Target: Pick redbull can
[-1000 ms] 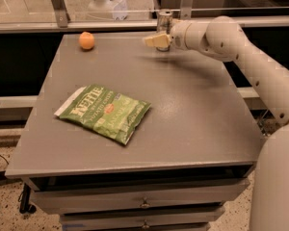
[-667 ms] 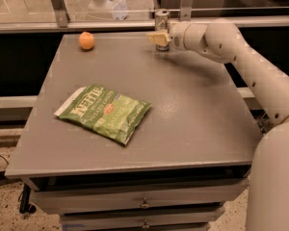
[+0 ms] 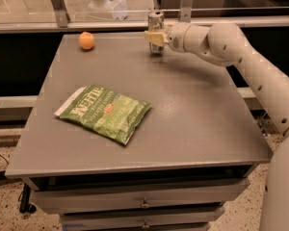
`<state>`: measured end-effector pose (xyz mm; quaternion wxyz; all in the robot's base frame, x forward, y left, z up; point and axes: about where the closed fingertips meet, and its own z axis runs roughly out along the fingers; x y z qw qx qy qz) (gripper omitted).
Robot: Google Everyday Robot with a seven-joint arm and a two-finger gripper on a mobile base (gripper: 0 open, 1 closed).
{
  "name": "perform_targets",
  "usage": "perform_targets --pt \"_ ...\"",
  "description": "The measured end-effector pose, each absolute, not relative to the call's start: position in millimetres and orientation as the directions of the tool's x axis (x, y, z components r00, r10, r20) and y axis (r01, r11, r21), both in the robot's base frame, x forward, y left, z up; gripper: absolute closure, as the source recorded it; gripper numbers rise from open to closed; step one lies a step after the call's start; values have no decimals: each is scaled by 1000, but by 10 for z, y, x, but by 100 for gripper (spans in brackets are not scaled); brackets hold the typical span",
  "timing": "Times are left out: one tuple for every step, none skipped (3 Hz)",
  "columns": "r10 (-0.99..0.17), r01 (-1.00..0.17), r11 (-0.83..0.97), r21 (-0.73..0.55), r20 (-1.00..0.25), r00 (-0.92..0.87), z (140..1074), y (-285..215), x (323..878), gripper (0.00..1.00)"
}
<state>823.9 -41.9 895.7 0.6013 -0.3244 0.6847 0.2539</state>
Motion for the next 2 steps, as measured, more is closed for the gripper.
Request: perform_targets --pt "-101 -777 630 -16 -993 -62 9089 -349 8075 100" --pt "-42 -803 596 -8 -999 -21 9549 -424 7984 100"
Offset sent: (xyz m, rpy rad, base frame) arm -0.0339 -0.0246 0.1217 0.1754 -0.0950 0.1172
